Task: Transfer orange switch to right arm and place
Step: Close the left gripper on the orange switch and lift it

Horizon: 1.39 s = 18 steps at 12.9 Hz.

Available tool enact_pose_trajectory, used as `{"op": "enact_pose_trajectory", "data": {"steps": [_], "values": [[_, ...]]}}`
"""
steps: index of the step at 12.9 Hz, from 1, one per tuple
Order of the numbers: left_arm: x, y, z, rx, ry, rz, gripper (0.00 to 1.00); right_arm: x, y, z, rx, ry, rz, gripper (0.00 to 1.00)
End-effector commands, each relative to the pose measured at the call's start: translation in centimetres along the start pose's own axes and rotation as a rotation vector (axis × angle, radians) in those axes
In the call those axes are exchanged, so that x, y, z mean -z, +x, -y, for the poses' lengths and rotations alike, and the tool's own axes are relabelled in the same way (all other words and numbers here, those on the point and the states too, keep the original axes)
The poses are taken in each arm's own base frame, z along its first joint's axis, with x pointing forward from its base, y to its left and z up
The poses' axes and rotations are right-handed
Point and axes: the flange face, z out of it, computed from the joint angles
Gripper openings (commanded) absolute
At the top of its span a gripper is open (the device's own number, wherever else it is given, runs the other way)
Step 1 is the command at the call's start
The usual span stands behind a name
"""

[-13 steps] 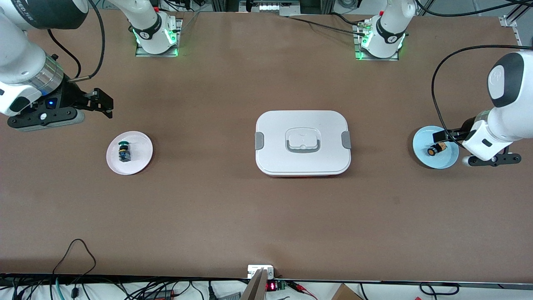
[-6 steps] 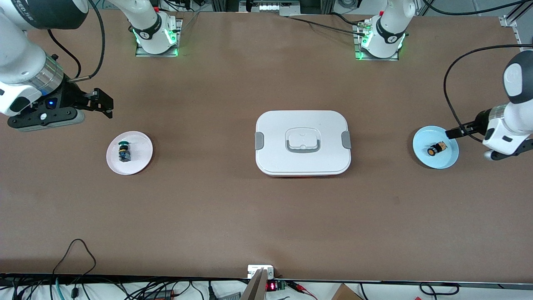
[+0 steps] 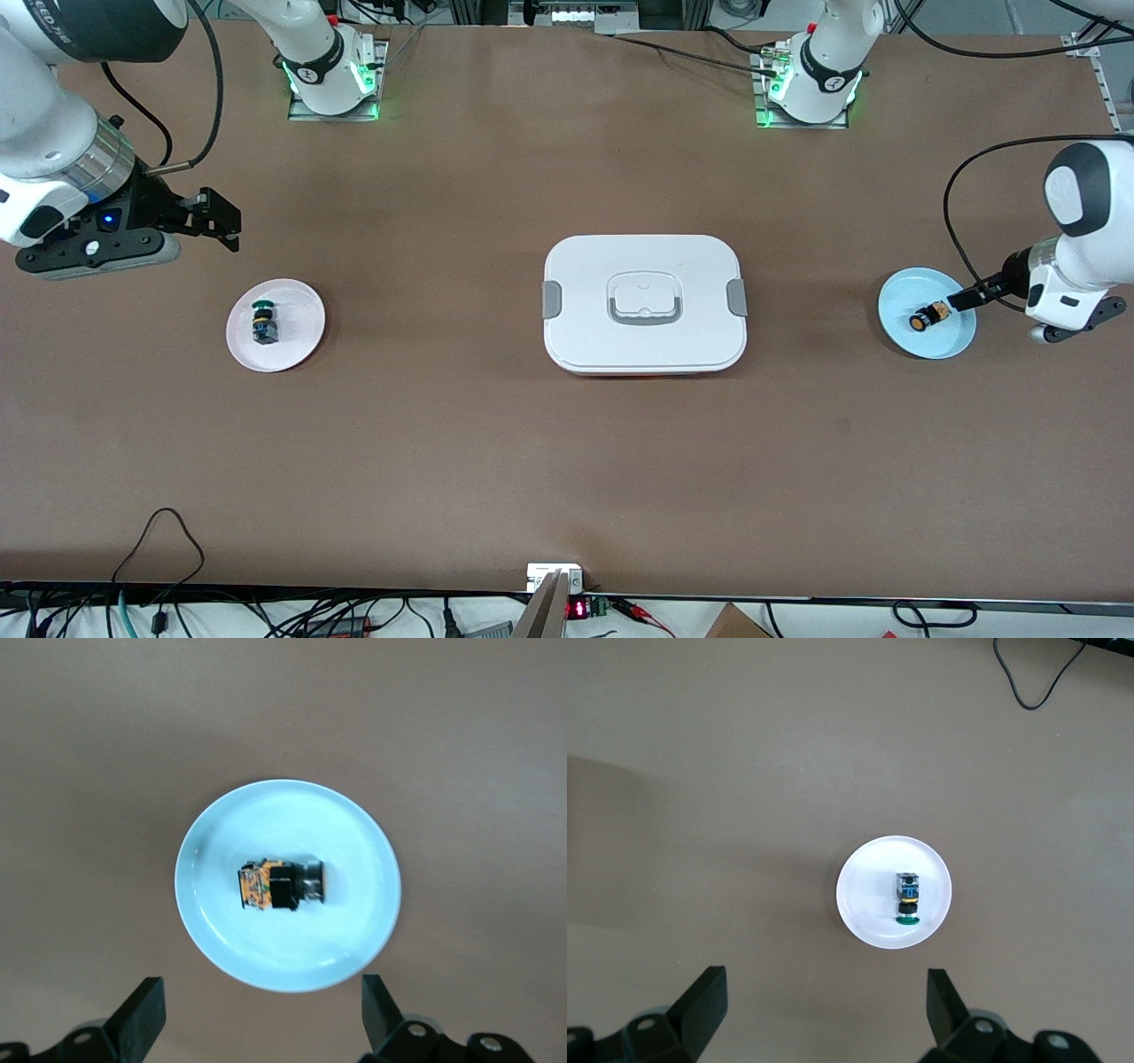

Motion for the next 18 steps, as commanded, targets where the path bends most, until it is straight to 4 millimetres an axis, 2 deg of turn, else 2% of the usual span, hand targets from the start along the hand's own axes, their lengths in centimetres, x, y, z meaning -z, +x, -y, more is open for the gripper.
{"op": "enact_pose_trajectory", "data": {"steps": [1,3,4,9,18], "values": [[-3.2,1.4,-0.9,-0.063,-0.018,-0.05,0.99,0.6,0.1,0.0,0.001,-0.006,-0.01,1.0],[-4.6,1.4,-1.3,-0.062,-0.021,-0.044,0.99,0.6,0.1,0.0,0.001,-0.006,-0.008,1.0],[-6.0,1.8,-1.6,-0.058,-0.036,-0.043,0.99,0.6,0.1,0.0,0.0,-0.005,-0.008,1.0],[-8.5,2.0,-1.3,-0.051,-0.04,-0.025,1.0,0.6,0.1,0.1,-0.006,-0.005,-0.009,1.0],[-12.6,1.0,-0.2,-0.039,-0.053,-0.047,1.0,0.6,0.1,0.0,-0.006,-0.005,-0.008,1.0]]}}
